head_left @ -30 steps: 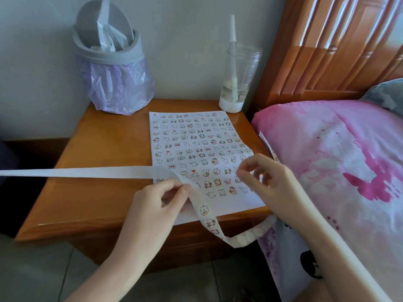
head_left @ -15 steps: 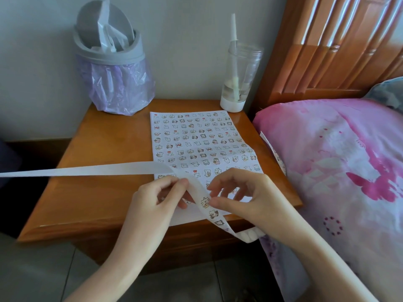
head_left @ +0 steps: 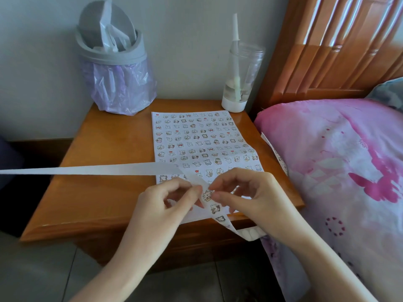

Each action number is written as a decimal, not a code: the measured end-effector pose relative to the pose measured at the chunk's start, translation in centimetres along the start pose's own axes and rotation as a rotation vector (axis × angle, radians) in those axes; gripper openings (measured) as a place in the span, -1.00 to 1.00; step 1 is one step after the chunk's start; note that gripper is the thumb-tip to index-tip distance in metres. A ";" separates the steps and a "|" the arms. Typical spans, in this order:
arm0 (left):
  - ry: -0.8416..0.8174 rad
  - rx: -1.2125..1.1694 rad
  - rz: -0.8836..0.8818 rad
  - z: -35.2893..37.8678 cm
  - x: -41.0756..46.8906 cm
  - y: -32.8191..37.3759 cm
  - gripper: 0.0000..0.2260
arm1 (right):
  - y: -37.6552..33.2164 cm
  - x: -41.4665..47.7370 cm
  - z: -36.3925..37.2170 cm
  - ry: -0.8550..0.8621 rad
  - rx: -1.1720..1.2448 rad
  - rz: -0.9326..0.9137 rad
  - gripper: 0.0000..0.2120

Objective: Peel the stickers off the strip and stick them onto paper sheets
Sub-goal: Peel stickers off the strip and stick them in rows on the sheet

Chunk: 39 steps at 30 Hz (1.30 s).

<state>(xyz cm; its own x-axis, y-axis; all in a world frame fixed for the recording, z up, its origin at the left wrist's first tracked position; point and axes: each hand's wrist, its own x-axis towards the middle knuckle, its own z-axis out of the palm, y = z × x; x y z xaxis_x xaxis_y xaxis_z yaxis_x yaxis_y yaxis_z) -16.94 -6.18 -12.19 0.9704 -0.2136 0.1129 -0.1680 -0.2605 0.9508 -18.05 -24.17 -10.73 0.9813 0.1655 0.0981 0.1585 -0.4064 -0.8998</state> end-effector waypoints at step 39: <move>0.010 0.015 -0.016 0.3 -0.1 0.6 -0.82 | -0.5 -0.3 0.2 0.016 -0.195 -0.135 -0.99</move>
<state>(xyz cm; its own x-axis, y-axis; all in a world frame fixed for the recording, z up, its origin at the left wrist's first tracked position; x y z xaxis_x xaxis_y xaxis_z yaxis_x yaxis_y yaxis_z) -17.20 -6.59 -11.76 0.9746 -0.1996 0.1011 -0.1553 -0.2777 0.9480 -18.42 -23.89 -10.40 0.9510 0.2170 0.2200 0.3052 -0.5476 -0.7791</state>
